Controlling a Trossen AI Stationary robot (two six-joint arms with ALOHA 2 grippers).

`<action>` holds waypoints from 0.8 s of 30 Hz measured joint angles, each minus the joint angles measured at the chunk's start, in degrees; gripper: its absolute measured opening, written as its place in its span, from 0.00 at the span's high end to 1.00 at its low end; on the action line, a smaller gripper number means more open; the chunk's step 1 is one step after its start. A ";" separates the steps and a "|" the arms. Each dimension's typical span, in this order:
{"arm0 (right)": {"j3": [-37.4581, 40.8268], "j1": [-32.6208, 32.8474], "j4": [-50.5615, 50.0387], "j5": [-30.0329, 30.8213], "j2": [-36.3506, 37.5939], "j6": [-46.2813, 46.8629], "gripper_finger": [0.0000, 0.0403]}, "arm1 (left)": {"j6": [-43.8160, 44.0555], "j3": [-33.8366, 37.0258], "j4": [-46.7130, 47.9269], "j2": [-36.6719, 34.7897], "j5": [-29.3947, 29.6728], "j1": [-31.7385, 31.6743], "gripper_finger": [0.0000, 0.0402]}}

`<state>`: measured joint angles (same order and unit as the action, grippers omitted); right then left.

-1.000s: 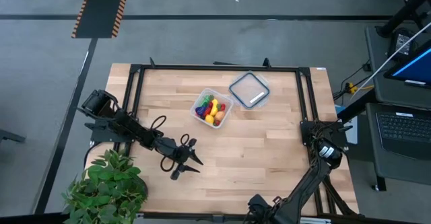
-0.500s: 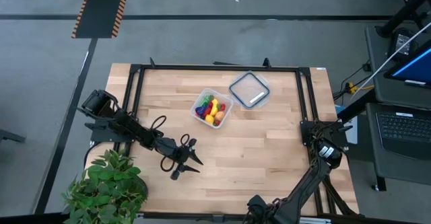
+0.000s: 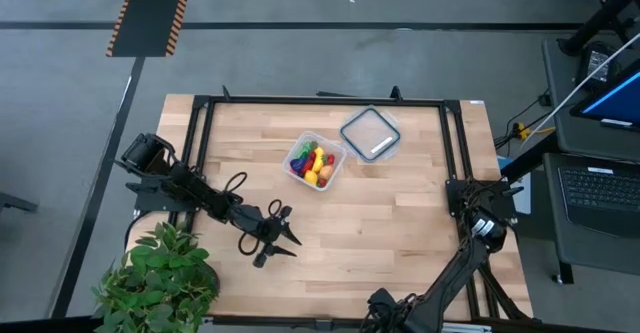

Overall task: Pick and placing Produce into tupperware
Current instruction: Put the red cherry into the transparent container

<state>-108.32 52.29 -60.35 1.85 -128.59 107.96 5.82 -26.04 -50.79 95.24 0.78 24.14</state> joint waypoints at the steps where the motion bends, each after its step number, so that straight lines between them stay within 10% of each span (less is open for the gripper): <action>1: 0.21 0.00 -0.06 0.00 -0.23 0.00 0.34 | 0.00 0.00 0.24 0.00 0.00 0.00 0.63; 24: 0.14 -0.09 -0.47 -2.39 -5.73 -0.07 0.34 | 0.22 0.02 1.51 0.00 0.00 0.00 0.63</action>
<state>-108.18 52.21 -60.82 -0.54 -134.32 107.90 6.04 -26.02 -49.28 95.24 0.78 24.14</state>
